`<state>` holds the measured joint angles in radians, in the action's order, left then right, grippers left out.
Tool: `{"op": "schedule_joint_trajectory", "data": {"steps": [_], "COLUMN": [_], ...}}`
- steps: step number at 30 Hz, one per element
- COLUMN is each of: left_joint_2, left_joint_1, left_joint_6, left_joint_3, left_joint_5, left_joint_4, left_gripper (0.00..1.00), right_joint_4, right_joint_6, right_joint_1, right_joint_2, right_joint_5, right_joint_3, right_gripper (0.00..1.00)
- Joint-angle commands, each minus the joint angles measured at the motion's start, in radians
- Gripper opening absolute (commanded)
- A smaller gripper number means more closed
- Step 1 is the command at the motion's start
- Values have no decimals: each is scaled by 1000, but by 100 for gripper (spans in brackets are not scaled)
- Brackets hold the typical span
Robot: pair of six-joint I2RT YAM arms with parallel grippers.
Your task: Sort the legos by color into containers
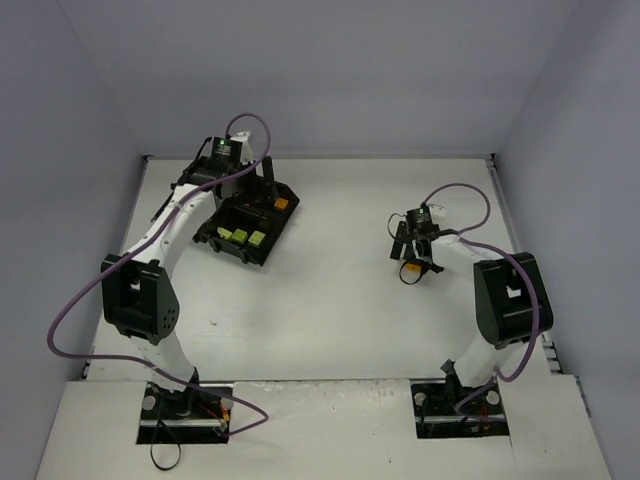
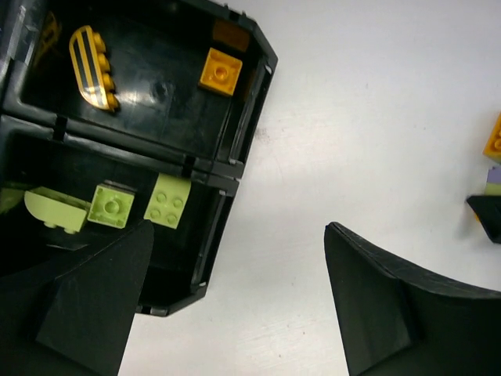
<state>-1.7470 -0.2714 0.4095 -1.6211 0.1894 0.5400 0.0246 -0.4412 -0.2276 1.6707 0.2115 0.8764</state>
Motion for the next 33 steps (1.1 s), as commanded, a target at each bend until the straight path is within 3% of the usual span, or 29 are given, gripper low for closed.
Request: {"op": "schedule_joint_trajectory", "data": {"steps": [1, 7, 10, 13, 15, 20, 23, 33], "left_joint_2": [81, 87, 84, 83, 84, 92, 106, 219], "left_joint_1": [-9, -55, -81, -107, -146, -172, -186, -206], "left_joint_6": [5, -26, -28, -28, -28, 21, 31, -222], "left_joint_3": [19, 33, 27, 6, -34, -52, -36, 92], "left_joint_5": [54, 81, 96, 133, 189, 327, 433, 640], "left_joint_4": [-15, -17, -18, -17, -6, -49, -110, -216], "left_gripper": [83, 83, 83, 83, 83, 83, 83, 83], "right_joint_4": [-72, -135, -156, -186, -254, -336, -359, -207], "right_joint_6": [42, 116, 148, 209, 322, 482, 522, 625], "right_joint_1": [8, 5, -2, -19, -96, -219, -230, -230], "right_joint_2": [-8, -49, -87, -162, -257, -425, -489, -506], "right_joint_5": [-4, -40, -87, -176, -266, -375, -533, -897], "right_joint_3": [15, -22, -36, -45, -69, -91, -74, 87], "right_gripper": [83, 55, 37, 9, 0, 0, 0, 0]}}
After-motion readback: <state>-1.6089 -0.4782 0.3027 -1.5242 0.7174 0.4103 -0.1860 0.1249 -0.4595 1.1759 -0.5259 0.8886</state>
